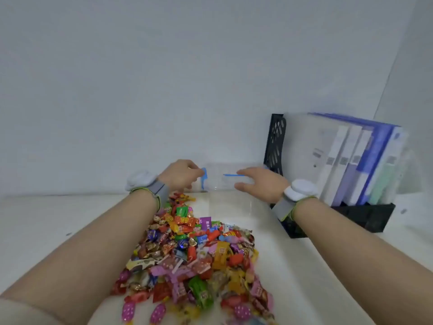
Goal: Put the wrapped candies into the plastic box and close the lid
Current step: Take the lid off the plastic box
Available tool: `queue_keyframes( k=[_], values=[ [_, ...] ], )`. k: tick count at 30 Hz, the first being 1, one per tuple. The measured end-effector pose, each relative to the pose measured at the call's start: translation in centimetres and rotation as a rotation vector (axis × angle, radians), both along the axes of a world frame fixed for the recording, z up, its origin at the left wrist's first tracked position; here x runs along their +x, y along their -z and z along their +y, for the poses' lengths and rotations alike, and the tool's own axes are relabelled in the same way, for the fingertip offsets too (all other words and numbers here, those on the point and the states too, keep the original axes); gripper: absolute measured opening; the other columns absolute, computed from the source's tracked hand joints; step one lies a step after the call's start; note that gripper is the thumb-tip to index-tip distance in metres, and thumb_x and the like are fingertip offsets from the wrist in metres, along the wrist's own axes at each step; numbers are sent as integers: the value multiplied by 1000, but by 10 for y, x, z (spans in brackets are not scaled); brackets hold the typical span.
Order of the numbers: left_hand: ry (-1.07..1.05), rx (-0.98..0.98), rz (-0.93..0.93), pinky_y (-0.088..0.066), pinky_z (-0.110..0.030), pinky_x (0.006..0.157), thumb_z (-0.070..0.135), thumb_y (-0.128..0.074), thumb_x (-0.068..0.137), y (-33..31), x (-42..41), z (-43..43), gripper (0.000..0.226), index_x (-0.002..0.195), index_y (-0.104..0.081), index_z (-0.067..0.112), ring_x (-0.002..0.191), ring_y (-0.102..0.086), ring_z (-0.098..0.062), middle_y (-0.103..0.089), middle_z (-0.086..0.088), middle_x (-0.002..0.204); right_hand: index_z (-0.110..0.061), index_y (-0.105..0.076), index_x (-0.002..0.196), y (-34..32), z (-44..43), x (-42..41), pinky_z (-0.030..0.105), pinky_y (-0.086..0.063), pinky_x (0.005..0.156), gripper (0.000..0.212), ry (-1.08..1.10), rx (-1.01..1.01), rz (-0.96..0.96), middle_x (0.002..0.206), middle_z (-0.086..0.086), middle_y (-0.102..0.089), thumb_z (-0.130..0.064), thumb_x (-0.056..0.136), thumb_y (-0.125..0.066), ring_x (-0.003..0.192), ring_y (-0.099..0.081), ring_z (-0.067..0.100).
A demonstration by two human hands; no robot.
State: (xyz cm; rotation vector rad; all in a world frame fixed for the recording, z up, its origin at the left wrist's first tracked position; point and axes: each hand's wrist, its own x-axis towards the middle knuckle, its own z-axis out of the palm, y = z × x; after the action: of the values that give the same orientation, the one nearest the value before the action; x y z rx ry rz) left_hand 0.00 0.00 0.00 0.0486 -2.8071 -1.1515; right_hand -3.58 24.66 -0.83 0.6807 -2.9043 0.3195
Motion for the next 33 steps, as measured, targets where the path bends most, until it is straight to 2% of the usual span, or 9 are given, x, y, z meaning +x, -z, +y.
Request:
queue_keyframes(
  k=[4,8,12,15,17,19,23,27,33],
  values=[
    [-57,132,-126,-58,-36,72,43,-47,96,17,-26,16,38,120,-56,14,72,-66,-24,-63,-11,110,-37,-30,148,25,1,-16,35,-33,109,74,-127,111,-22,153,-8,-30,-63,84,-55,138,-34,16],
    [-149,292,-197,-53,-31,55,42,-48,96,33,-62,30,40,116,-49,7,58,-62,-27,-52,-9,89,-38,-48,138,46,-7,-45,31,-42,96,48,-161,30,196,141,-6,-40,-42,91,-57,127,-42,16],
    [-211,381,-207,-54,-33,48,30,-52,97,46,-85,31,26,82,-48,8,65,-62,-34,-50,-14,92,-37,-52,135,59,-15,-50,23,-36,87,42,-246,-31,277,134,-9,-49,-37,93,-56,119,-44,14],
    [-211,348,-162,-54,-31,35,22,-53,96,47,-92,24,23,77,-46,10,67,-57,-32,-45,-11,84,-38,-56,131,56,-16,-44,26,-39,95,43,-261,-117,193,132,-13,-55,-51,90,-56,119,-45,8],
    [-217,319,-163,-57,-39,45,17,-52,96,46,-91,14,22,77,-47,8,72,-57,-34,-45,-12,81,-37,-63,122,50,-12,-39,22,-37,96,43,-188,-369,193,125,-16,-60,-60,87,-52,117,-48,2],
    [-231,311,-160,-58,-42,58,17,-50,98,46,-87,-1,21,80,-48,6,78,-58,-35,-48,-14,83,-29,-69,116,44,-4,-42,22,-38,98,34,-15,-649,319,121,-10,-64,-48,91,-54,116,-52,6],
    [-260,345,-138,-50,-30,31,20,-49,99,49,-77,-25,21,100,-52,-1,62,-58,-32,-52,-14,84,-7,-69,114,37,10,-61,34,-44,97,37,388,-750,-30,117,10,-67,-34,94,-53,116,-59,27],
    [-262,267,-80,-58,-49,67,22,-48,99,55,-78,-28,29,96,-57,-5,86,-66,-43,-59,-26,96,-3,-58,67,32,2,-65,50,-58,78,38,464,-878,-326,72,18,-64,-33,90,-58,81,-71,37],
    [-335,133,-54,-50,-45,91,31,-38,103,53,-83,-23,53,116,-58,-17,111,-60,-46,-59,-36,121,-6,-54,61,29,-8,-67,27,-50,37,45,551,-807,-273,53,7,-58,-41,89,-59,35,-59,23]
  ],
)
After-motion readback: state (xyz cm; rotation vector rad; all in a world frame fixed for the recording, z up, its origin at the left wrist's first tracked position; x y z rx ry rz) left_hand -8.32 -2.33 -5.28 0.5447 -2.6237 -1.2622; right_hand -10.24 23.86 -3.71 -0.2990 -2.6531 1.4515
